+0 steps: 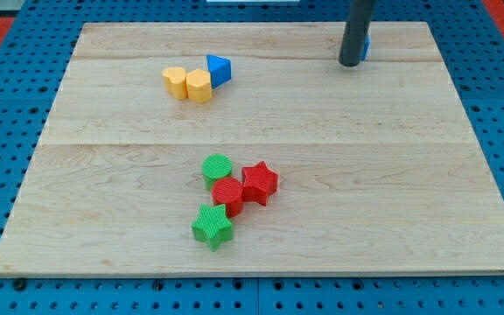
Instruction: Move the blue triangle towards the blue cube
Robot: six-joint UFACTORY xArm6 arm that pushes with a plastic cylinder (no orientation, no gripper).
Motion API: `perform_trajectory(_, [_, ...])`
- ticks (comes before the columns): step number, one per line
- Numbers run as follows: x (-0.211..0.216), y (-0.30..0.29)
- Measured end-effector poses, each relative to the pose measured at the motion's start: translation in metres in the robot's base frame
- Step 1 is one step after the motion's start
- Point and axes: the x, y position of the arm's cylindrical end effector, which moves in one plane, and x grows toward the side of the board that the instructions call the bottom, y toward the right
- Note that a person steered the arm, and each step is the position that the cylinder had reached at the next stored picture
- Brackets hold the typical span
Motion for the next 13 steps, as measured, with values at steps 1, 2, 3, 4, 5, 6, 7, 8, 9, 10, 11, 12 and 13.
perform_trajectory(1, [-0.017, 0.005])
perform_trajectory(2, [0.021, 0.005])
perform_trajectory(3, [0.078, -0.043])
perform_trajectory(4, [0.088, -0.147])
perform_trajectory(5, [0.082, -0.212])
perform_trajectory(6, [0.091, -0.220])
perform_trajectory(7, [0.093, -0.231])
perform_trajectory(8, [0.083, -0.249])
perform_trajectory(9, [0.062, -0.254])
perform_trajectory(10, [0.053, -0.200])
perform_trajectory(11, [0.053, -0.177])
perform_trajectory(12, [0.071, -0.236])
perform_trajectory(13, [0.033, -0.232])
